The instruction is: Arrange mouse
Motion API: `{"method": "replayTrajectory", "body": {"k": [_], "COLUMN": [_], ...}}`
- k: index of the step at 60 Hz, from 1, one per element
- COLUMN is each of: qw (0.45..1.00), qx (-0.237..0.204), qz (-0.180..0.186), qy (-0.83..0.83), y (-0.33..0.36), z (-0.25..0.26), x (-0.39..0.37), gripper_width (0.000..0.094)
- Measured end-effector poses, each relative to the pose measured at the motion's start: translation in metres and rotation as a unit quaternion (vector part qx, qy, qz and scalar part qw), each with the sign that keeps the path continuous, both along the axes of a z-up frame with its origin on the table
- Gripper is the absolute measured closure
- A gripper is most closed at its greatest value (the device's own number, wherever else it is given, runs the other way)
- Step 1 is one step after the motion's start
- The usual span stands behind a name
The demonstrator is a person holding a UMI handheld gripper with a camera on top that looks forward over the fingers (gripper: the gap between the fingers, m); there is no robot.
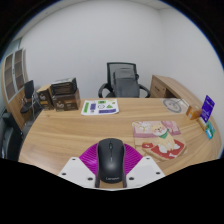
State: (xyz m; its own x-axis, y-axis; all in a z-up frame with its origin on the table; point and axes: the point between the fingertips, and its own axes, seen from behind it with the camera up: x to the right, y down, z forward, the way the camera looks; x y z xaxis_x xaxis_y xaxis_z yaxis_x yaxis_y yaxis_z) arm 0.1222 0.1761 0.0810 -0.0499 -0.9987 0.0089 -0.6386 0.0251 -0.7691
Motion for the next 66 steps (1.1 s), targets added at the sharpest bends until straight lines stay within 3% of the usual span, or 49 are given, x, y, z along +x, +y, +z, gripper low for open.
{"method": "replayTrajectory", "body": {"k": [9,16,27,37,45,54,58,60,66], "qw": [0.997,0.994,0.993,0.992,0.992,0.992,0.993,0.993,0.996], "qx": [-0.023,-0.032,-0.034,0.008,0.004,-0.015,-0.037,-0.043,-0.041], "qz": [-0.044,-0.085,-0.115,-0.120,-0.114,-0.098,-0.097,-0.094,-0.078], "qy": [-0.056,-0.063,-0.017,0.035,0.057,0.077,0.063,0.054,0.020], "y": [-0.088,-0.159,-0.224,-0.227,-0.226,-0.223,-0.227,-0.227,-0.214], "z": [0.079,0.089,0.028,-0.046,-0.083,-0.102,-0.087,-0.076,-0.024], "x": [0.055,0.083,0.091,0.082,0.075,0.069,0.068,0.068,0.059], "gripper_width": [0.0632,0.0632,0.0635,0.0634,0.0624,0.0422,0.0055,0.0098,0.0069]}}
